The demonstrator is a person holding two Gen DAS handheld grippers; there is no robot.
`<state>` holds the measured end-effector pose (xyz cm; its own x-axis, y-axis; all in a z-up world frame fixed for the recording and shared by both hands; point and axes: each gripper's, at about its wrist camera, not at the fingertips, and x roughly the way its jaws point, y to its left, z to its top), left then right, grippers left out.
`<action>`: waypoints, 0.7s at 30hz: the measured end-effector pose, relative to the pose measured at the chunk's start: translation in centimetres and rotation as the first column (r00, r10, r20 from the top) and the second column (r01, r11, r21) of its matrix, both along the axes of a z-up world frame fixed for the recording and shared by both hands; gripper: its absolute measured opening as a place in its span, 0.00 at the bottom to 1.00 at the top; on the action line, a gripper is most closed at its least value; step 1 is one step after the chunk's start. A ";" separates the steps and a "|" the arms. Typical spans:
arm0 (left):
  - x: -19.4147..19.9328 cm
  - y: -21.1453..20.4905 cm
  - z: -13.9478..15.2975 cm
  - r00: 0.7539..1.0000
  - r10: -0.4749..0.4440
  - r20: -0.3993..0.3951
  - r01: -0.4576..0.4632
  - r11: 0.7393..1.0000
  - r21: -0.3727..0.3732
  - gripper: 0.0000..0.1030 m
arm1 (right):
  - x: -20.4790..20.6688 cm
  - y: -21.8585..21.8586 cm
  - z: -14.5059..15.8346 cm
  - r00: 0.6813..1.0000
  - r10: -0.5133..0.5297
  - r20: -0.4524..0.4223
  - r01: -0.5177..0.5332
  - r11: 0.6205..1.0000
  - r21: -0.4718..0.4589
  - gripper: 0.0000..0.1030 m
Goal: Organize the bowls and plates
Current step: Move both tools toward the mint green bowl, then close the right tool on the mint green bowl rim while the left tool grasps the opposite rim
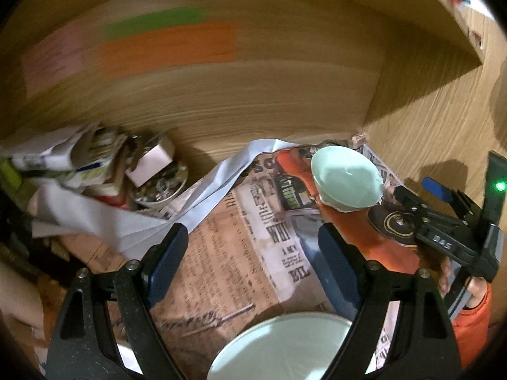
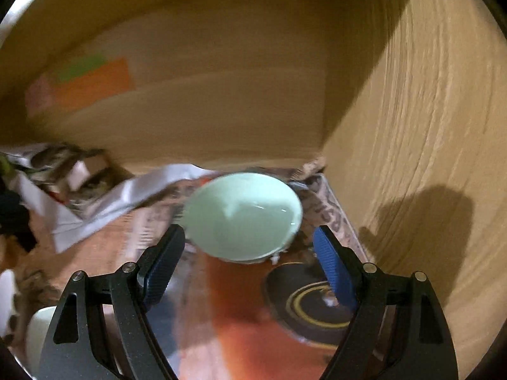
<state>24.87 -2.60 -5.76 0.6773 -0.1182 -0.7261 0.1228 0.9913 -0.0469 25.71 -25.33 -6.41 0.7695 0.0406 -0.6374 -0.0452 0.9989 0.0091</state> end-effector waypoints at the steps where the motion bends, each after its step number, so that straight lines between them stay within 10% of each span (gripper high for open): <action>1: 0.4 -0.3 -0.2 1.000 -0.004 -0.009 0.004 1.000 0.004 0.82 | 0.4 -0.3 -0.3 1.000 -0.017 -0.008 0.017 1.000 0.002 0.79; 21: 6.8 -5.1 -5.2 0.993 -0.080 -0.085 0.090 0.989 0.118 0.74 | 5.7 -3.2 -5.8 0.969 -0.037 -0.245 0.068 0.991 0.117 0.25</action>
